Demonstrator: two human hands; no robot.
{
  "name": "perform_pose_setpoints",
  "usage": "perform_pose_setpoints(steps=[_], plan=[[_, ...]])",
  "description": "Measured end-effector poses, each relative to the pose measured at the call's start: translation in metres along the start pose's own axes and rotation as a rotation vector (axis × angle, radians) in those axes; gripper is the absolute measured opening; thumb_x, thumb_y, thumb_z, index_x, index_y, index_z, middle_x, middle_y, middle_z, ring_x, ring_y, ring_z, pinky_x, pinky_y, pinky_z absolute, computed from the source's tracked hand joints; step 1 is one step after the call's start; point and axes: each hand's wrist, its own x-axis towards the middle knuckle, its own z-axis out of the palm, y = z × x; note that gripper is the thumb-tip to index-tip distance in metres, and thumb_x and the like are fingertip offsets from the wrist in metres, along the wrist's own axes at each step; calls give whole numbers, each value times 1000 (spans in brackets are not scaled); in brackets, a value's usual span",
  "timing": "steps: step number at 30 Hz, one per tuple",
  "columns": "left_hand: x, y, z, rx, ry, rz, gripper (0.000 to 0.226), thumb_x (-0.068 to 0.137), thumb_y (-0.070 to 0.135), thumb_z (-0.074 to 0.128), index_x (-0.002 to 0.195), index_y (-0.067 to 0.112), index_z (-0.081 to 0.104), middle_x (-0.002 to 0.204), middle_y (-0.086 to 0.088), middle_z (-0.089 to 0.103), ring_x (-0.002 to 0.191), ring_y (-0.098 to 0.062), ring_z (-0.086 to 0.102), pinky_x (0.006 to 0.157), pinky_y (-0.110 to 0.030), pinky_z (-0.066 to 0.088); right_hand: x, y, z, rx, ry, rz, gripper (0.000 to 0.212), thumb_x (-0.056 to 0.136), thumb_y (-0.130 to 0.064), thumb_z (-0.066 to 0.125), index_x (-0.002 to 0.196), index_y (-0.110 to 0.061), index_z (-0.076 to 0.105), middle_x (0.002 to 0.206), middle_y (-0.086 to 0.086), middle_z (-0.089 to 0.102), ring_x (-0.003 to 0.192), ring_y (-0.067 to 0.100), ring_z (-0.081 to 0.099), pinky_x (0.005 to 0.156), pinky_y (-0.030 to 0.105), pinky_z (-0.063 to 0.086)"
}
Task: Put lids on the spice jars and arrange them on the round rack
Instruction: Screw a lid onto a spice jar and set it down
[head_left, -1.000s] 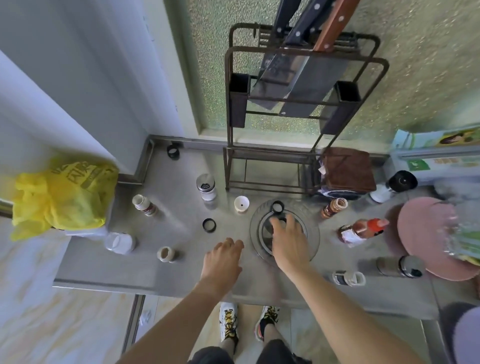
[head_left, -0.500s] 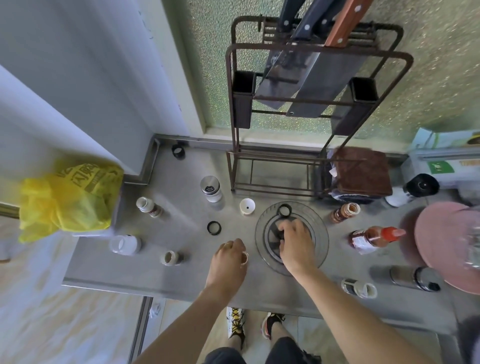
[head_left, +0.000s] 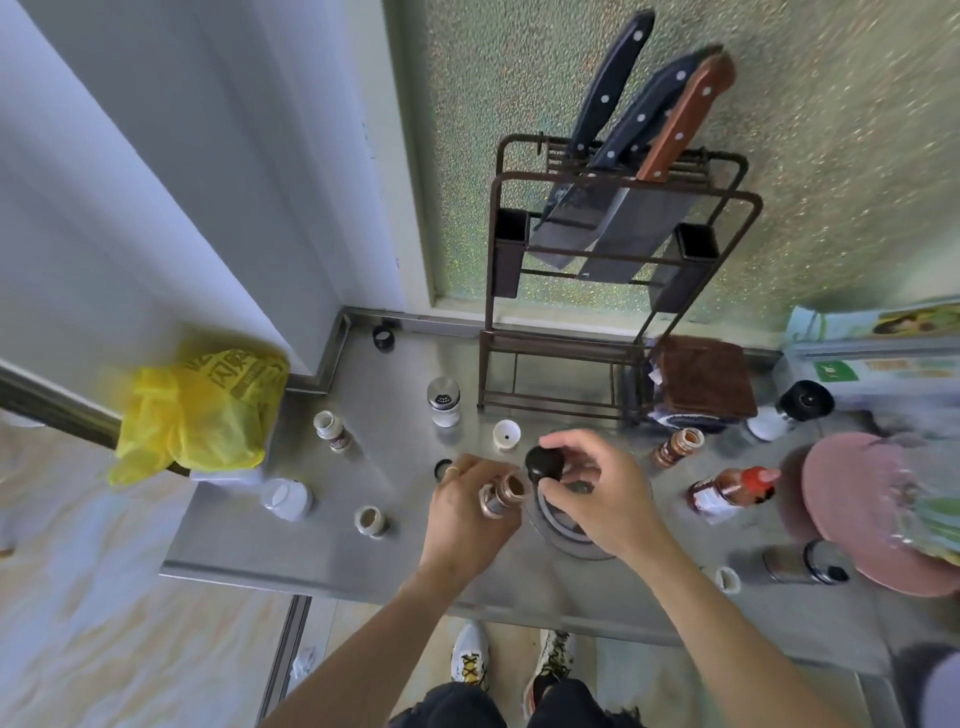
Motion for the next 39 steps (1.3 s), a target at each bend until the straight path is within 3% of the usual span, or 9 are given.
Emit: perform_pose_setpoints(steps=[11, 15, 21, 25, 27, 30, 34, 37, 39], plan=[[-17, 26, -29, -22, 86, 118, 35, 64, 25, 79, 98, 25, 69, 90, 14, 72, 84, -5, 67, 76, -23, 54, -8, -37, -14, -507, -165, -224, 50, 77, -23, 69, 121, -46, 58, 119, -24, 62, 106, 6, 67, 87, 37, 59], [-23, 24, -33, -14, 93, 150, 33, 66, 23, 77, 98, 26, 69, 94, 14, 70, 84, -7, 66, 75, -26, 54, -12, -45, -15, -558, -199, -233, 46, 79, -24, 76, 121, -36, 64, 115, -15, 69, 100, 9, 69, 87, 36, 59], [-38, 16, -33, 8, 49, 212, 33, 69, 19, 77, 99, 26, 68, 94, 15, 66, 83, -4, 64, 74, -23, 54, -18, -47, -8, -787, -169, -142, 56, 74, -76, 56, 94, -26, 70, 81, -9, 74, 74, 8, 68, 71, 36, 59], [-43, 16, -31, 22, 35, 204, 34, 69, 20, 74, 101, 26, 68, 96, 15, 66, 84, -4, 65, 75, -22, 53, -29, -50, -13, -699, -307, -147, 52, 77, -47, 74, 124, -37, 55, 103, -11, 67, 82, 7, 66, 77, 35, 59], [-44, 17, -30, 25, 36, 199, 34, 67, 20, 75, 100, 27, 68, 96, 15, 66, 84, -3, 64, 75, -21, 53, -32, -51, -13, -666, -298, -126, 36, 79, -35, 73, 113, -34, 61, 94, -10, 71, 76, 6, 68, 74, 37, 59], [-45, 17, -29, 33, 33, 207, 34, 68, 20, 76, 101, 26, 68, 96, 15, 66, 83, -3, 64, 74, -19, 52, -33, -53, -10, -798, -200, -94, 40, 82, -65, 60, 89, -26, 65, 74, -5, 70, 69, 11, 64, 68, 39, 56], [-49, 19, -26, 28, 24, 206, 34, 69, 20, 76, 101, 25, 69, 96, 13, 66, 81, -2, 63, 75, -9, 46, -40, -53, -12, -726, -261, -124, 43, 76, -52, 72, 114, -36, 58, 92, -11, 69, 77, 8, 65, 73, 36, 58], [-52, 20, -24, 0, 27, 196, 35, 67, 18, 76, 101, 25, 69, 97, 14, 66, 82, -1, 62, 76, -4, 42, -40, -52, -13, -795, -224, -109, 23, 80, -50, 68, 85, -28, 63, 76, -6, 70, 70, 12, 64, 69, 40, 57], [-54, 18, -23, 2, 26, 201, 35, 68, 20, 76, 102, 26, 69, 97, 14, 66, 82, -1, 63, 75, -8, 46, -41, -50, -11, -871, -165, -127, 46, 80, -68, 56, 68, -24, 55, 65, -2, 65, 65, 16, 58, 65, 38, 52]])
